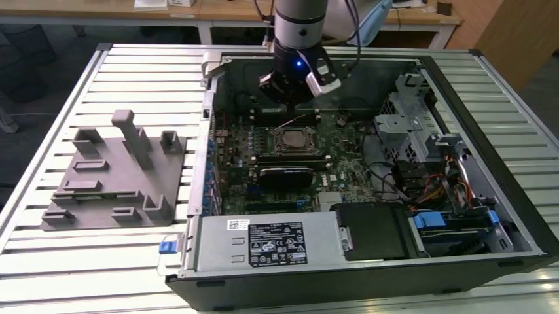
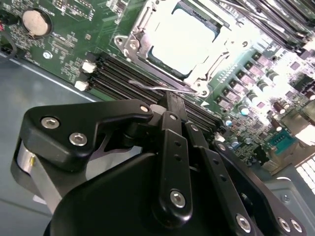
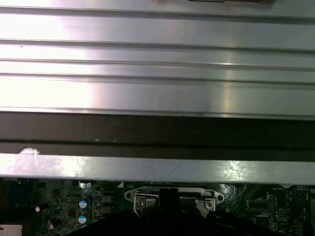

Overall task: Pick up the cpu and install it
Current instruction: 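Install the first cpu locking lever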

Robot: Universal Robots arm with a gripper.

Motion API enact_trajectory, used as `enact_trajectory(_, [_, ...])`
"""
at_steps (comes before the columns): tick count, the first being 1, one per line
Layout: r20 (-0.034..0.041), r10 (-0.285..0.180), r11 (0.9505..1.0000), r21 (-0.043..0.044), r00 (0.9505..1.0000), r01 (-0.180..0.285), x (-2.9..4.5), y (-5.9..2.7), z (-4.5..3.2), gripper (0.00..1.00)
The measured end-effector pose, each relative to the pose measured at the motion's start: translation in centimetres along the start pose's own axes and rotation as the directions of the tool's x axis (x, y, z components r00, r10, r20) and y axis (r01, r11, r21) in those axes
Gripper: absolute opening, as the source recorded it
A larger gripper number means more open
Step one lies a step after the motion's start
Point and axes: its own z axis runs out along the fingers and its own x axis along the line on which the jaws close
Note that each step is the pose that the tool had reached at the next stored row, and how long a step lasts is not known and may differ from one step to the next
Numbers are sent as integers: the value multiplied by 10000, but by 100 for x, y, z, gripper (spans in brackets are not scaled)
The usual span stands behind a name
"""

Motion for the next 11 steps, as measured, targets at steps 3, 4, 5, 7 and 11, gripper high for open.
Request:
enact_trajectory(3, [-1, -19, 10000, -1, 10000, 19, -30, -1, 15, 11])
enact_trajectory(4, [-3, -57, 10000, -1, 10000, 57, -34, -2, 21, 11])
enact_trajectory(5, [-7, -112, 9999, -1, 9999, 112, -36, -2, 26, 11])
enact_trajectory(7, [-12, -186, 9998, -2, 9998, 186, -44, -3, 36, 11])
enact_trajectory(11, [-12, -186, 9998, -1, 9998, 186, -48, -3, 44, 11])
